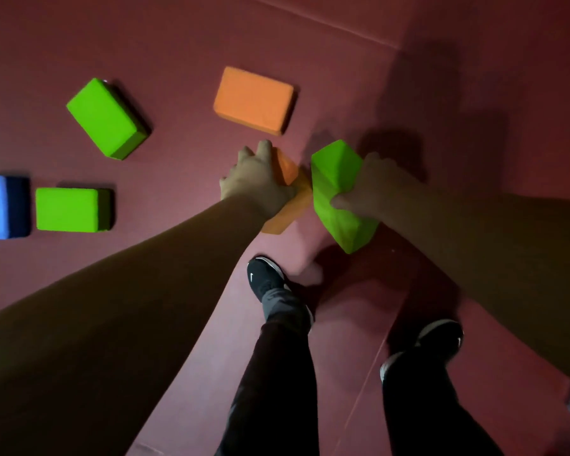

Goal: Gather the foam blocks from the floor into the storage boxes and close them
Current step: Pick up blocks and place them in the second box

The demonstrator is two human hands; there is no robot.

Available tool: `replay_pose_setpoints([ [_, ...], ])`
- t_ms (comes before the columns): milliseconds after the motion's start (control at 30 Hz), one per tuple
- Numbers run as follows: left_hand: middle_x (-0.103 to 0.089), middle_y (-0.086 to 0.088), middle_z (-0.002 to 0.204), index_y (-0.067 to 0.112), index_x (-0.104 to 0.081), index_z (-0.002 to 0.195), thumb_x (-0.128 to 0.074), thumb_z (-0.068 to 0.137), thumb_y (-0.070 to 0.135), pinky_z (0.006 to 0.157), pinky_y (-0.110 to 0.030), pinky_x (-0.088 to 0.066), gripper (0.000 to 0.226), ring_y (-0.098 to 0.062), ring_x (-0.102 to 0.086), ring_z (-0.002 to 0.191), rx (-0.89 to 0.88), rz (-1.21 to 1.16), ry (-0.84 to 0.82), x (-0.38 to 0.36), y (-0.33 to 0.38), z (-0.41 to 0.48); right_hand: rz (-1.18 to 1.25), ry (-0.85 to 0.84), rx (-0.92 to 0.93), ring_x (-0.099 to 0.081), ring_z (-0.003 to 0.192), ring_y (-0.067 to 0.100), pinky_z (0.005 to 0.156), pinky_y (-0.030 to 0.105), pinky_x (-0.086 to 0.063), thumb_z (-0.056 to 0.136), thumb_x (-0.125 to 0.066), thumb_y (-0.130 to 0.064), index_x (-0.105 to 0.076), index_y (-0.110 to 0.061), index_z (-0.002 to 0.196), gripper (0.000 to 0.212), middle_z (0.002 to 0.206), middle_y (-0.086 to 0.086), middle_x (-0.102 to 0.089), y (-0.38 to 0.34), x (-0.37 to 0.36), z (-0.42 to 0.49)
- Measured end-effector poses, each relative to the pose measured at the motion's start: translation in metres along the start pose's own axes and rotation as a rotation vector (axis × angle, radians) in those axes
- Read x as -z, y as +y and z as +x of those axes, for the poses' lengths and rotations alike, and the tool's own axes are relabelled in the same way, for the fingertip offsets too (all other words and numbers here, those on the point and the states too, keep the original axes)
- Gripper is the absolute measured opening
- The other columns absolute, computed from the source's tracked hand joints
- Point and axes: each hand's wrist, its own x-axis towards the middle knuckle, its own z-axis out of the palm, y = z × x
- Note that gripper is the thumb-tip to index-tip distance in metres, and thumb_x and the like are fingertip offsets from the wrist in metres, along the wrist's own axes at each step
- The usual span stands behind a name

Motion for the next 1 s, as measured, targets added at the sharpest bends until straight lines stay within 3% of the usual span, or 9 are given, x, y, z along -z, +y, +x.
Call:
replay_pose_setpoints([
  [100,-0.048,-0.014,0.127,0.020,-0.041,0.136,-0.074,0.071,0.062,0.092,-0.058,-0.053,0.084,-0.044,-0.059,0.114,-0.069,0.025,-0.024,-0.035,0.055,-0.012,0.024,-0.035,0.054,-0.057,0.129,0.038,0.100,0.039,-0.049,0.079,-0.077,-0.060,-0.052,-0.002,0.141,0.088,0.142,0.021,-0.055,0.063,0.007,-0.009],
  [200,-0.049,-0.013,0.123,0.021,-0.043,0.132,-0.075,0.067,0.061,0.091,-0.058,-0.053,0.083,-0.045,-0.058,0.113,-0.132,0.072,-0.021,-0.073,0.128,-0.027,0.076,-0.021,0.044,-0.068,0.115,0.032,0.092,0.039,-0.057,0.057,-0.075,-0.071,-0.062,-0.012,0.131,0.096,0.130,0.011,-0.067,0.146,0.015,-0.020],
  [400,-0.051,-0.011,0.124,0.022,-0.046,0.128,-0.074,0.069,0.060,0.091,-0.054,-0.047,0.075,-0.042,-0.056,0.115,-0.355,0.218,-0.024,-0.144,0.322,-0.075,0.210,0.151,-0.141,-0.067,0.110,0.039,0.085,0.043,-0.056,0.055,-0.077,-0.071,-0.053,-0.011,0.119,0.091,0.120,0.016,-0.066,0.345,0.036,-0.074],
  [567,-0.053,-0.009,0.120,0.024,-0.049,0.122,-0.069,0.072,0.068,0.090,-0.054,-0.048,0.070,-0.040,-0.057,0.114,-0.594,0.257,-0.044,-0.203,0.498,-0.139,0.418,0.266,-0.313,-0.065,0.111,0.039,0.084,0.041,-0.054,0.061,-0.080,-0.060,-0.053,-0.013,0.125,0.084,0.122,0.018,-0.065,0.537,0.050,-0.151],
  [767,-0.055,-0.017,0.125,0.021,-0.051,0.128,-0.065,0.060,0.068,0.093,-0.054,-0.052,0.083,-0.044,-0.058,0.115,-0.983,0.324,-0.053,-0.289,0.675,-0.236,0.643,0.438,-0.598,-0.070,0.092,0.035,0.075,0.045,-0.056,0.055,-0.069,-0.078,-0.060,-0.014,0.110,0.085,0.095,0.011,-0.070,0.732,0.011,-0.257],
  [867,-0.057,-0.015,0.129,0.021,-0.050,0.133,-0.073,0.068,0.063,0.096,-0.051,-0.050,0.081,-0.042,-0.058,0.118,-1.119,0.358,-0.062,-0.342,0.740,-0.292,0.754,0.494,-0.767,-0.068,0.106,0.036,0.085,0.046,-0.056,0.064,-0.078,-0.070,-0.057,-0.014,0.119,0.081,0.113,0.014,-0.069,0.789,-0.013,-0.311],
  [1000,-0.058,-0.015,0.116,0.021,-0.056,0.119,-0.061,0.065,0.071,0.089,-0.051,-0.051,0.074,-0.042,-0.060,0.102,-1.347,0.378,-0.118,-0.410,0.793,-0.348,0.861,0.518,-0.958,-0.059,0.124,0.035,0.098,0.042,-0.047,0.070,-0.082,-0.069,-0.050,-0.011,0.131,0.091,0.130,0.017,-0.062,0.850,-0.056,-0.360],
])
